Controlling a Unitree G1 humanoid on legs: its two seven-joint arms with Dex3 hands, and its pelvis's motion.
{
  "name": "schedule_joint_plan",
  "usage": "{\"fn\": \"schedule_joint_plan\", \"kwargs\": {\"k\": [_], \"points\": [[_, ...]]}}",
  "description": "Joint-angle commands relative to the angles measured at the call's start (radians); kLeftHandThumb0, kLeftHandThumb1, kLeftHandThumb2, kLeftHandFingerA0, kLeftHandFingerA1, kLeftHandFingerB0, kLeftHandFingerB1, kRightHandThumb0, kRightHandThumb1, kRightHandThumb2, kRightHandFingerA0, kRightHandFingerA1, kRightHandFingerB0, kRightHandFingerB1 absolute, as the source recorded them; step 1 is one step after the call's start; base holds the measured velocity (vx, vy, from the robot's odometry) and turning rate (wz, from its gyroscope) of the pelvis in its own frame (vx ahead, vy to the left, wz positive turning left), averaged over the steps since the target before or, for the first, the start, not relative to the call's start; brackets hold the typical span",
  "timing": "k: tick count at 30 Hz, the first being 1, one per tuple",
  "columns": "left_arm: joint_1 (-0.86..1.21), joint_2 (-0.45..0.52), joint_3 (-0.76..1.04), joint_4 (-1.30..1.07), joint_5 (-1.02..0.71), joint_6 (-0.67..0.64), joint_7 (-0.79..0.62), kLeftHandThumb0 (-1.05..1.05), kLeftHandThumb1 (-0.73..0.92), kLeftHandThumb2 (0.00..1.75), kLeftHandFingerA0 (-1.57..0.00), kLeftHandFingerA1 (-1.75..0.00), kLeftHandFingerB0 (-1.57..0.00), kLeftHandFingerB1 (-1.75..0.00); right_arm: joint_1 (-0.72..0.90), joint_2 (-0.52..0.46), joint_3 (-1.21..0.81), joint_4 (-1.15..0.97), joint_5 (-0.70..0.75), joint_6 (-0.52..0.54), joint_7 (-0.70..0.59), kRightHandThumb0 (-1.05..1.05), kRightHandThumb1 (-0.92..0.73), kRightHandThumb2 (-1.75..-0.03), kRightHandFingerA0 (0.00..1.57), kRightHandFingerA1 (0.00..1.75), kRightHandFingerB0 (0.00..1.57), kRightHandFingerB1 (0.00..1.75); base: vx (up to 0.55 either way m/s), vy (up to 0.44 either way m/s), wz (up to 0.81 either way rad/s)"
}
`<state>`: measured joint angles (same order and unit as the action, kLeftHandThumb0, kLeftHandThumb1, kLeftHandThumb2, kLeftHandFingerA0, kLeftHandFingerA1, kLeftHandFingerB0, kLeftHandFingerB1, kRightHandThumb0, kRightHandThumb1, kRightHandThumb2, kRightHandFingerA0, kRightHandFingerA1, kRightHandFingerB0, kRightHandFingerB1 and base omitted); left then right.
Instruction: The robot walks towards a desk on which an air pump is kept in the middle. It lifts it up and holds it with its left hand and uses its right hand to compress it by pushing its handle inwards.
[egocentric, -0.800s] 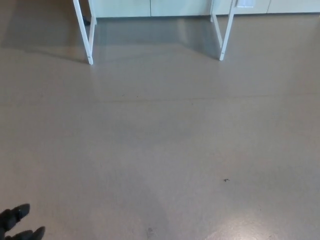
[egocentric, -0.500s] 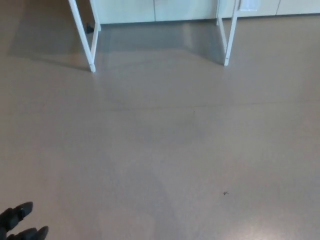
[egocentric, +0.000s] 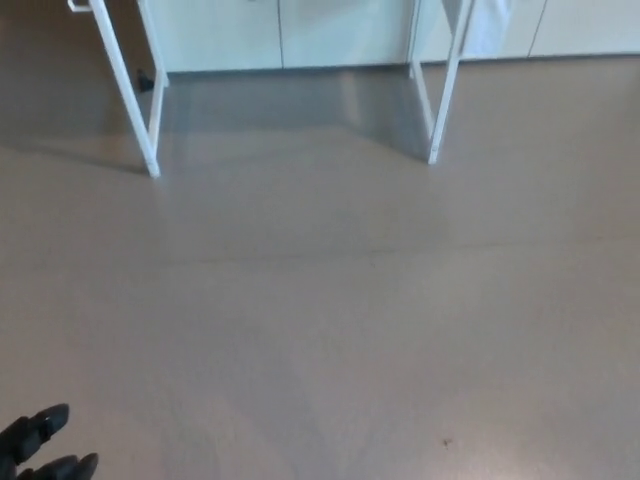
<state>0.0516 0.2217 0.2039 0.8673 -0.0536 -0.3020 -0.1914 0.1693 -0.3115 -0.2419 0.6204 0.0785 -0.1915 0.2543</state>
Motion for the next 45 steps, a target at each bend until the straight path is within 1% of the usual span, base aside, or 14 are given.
{"fn": "schedule_joint_plan", "kwargs": {"k": [1, 8, 11, 14, 15, 23, 24, 29, 30, 35, 37, 39, 40, 45], "points": [[0.007, 0.019, -0.002, 0.003, 0.0, -0.04, -0.001, -0.39, 0.66, 0.6, -0.37, -0.38, -0.31, -0.34, 0.015, 0.0, -0.003, -0.008, 0.014, -0.002, 0.007, -0.55, -0.77, -0.63, 0.23, 0.36, 0.15, 0.31, 0.3, 0.264, 0.05], [0.061, -0.016, 0.044, -0.015, -0.082, 0.011, -0.046, -0.39, 0.57, 0.71, -0.32, -0.44, -0.3, -0.41, 0.092, 0.016, -0.008, 0.011, 0.031, -0.062, 0.041, -0.58, -0.75, -0.62, 0.24, 0.38, 0.14, 0.31, 0.34, 0.089, 0.09], [0.088, -0.02, 0.047, -0.024, -0.082, 0.025, -0.055, -0.31, 0.66, 0.59, -0.37, -0.39, -0.32, -0.34, 0.135, 0.021, -0.009, 0.008, 0.029, -0.073, 0.041, -0.58, -0.75, -0.62, 0.25, 0.37, 0.15, 0.31, 0.38, -0.07, 0.2], [0.125, -0.022, 0.038, -0.038, -0.064, 0.025, -0.054, -0.38, 0.59, 0.72, -0.33, -0.44, -0.3, -0.42, 0.192, 0.029, -0.015, 0.004, 0.029, -0.092, 0.045, -0.58, -0.75, -0.62, 0.24, 0.37, 0.14, 0.31, 0.44, -0.142, 0.39], [0.13, -0.023, 0.036, -0.045, -0.061, 0.035, -0.053, -0.3, 0.66, 0.59, -0.36, -0.38, -0.32, -0.34, 0.191, 0.032, -0.019, 0.025, 0.029, -0.107, 0.041, -0.59, -0.74, -0.62, 0.25, 0.38, 0.16, 0.32, 0.55, -0.356, 0.53], [0.147, -0.025, 0.029, -0.065, -0.057, 0.055, -0.045, -0.29, 0.66, 0.59, -0.39, -0.39, -0.33, -0.35, 0.17, 0.027, -0.021, 0.138, 0.023, -0.171, 0.047, -0.63, -0.73, -0.61, 0.26, 0.39, 0.15, 0.31, 0.42, -0.148, -0.01], [0.149, -0.025, 0.028, -0.07, -0.058, 0.059, -0.047, -0.29, 0.66, 0.59, -0.38, -0.39, -0.33, -0.34, 0.169, 0.027, -0.021, 0.148, 0.023, -0.182, 0.047, -0.67, -0.64, -0.78, 0.21, 0.44, 0.14, 0.4, 0.36, 0.048, -0.29], [0.143, -0.024, 0.022, -0.078, -0.052, 0.062, -0.046, -0.29, 0.67, 0.6, -0.39, -0.4, -0.33, -0.35, 0.167, 0.029, -0.024, 0.152, 0.031, -0.192, 0.046, -0.66, -0.63, -0.81, 0.21, 0.45, 0.13, 0.4, 0.42, 0.112, -0.28], [0.136, -0.023, 0.021, -0.077, -0.053, 0.067, -0.044, -0.3, 0.67, 0.6, -0.39, -0.39, -0.33, -0.34, 0.162, 0.029, -0.025, 0.157, 0.032, -0.192, 0.046, -0.62, -0.73, -0.61, 0.27, 0.39, 0.16, 0.32, 0.55, 0.133, -0.45], [0.128, -0.024, 0.023, -0.07, -0.06, 0.076, -0.05, -0.3, 0.66, 0.59, -0.39, -0.39, -0.32, -0.34, 0.157, 0.031, -0.031, 0.172, 0.039, -0.205, 0.051, -0.61, -0.73, -0.61, 0.27, 0.4, 0.16, 0.32, 0.54, 0.111, 0.0], [0.132, -0.024, 0.021, -0.073, -0.058, 0.069, -0.052, -0.32, 0.66, 0.59, -0.38, -0.39, -0.31, -0.34, 0.161, 0.031, -0.03, 0.169, 0.036, -0.208, 0.047, -0.65, -0.64, -0.8, 0.21, 0.45, 0.15, 0.4, 0.44, 0.077, 0.07], [0.136, -0.022, 0.019, -0.073, -0.055, 0.061, -0.054, -0.37, 0.58, 0.71, -0.33, -0.45, -0.3, -0.42, 0.155, 0.03, -0.029, 0.187, 0.032, -0.218, 0.044, -0.62, -0.73, -0.61, 0.28, 0.4, 0.16, 0.32, 0.44, 0.015, 0.21], [0.135, -0.019, 0.016, -0.069, -0.048, 0.055, -0.051, -0.32, 0.66, 0.59, -0.39, -0.39, -0.32, -0.34, 0.153, 0.03, -0.03, 0.19, 0.032, -0.218, 0.042, -0.66, -0.62, -0.79, 0.21, 0.45, 0.15, 0.41, 0.36, -0.024, 0.23], [0.133, -0.015, 0.01, -0.079, -0.047, 0.065, -0.051, -0.31, 0.66, 0.59, -0.39, -0.39, -0.32, -0.34, 0.146, 0.026, -0.027, 0.196, 0.026, -0.227, 0.041, -0.65, -0.63, -0.8, 0.22, 0.45, 0.15, 0.4, 0.49, -0.115, 0.15]]}}
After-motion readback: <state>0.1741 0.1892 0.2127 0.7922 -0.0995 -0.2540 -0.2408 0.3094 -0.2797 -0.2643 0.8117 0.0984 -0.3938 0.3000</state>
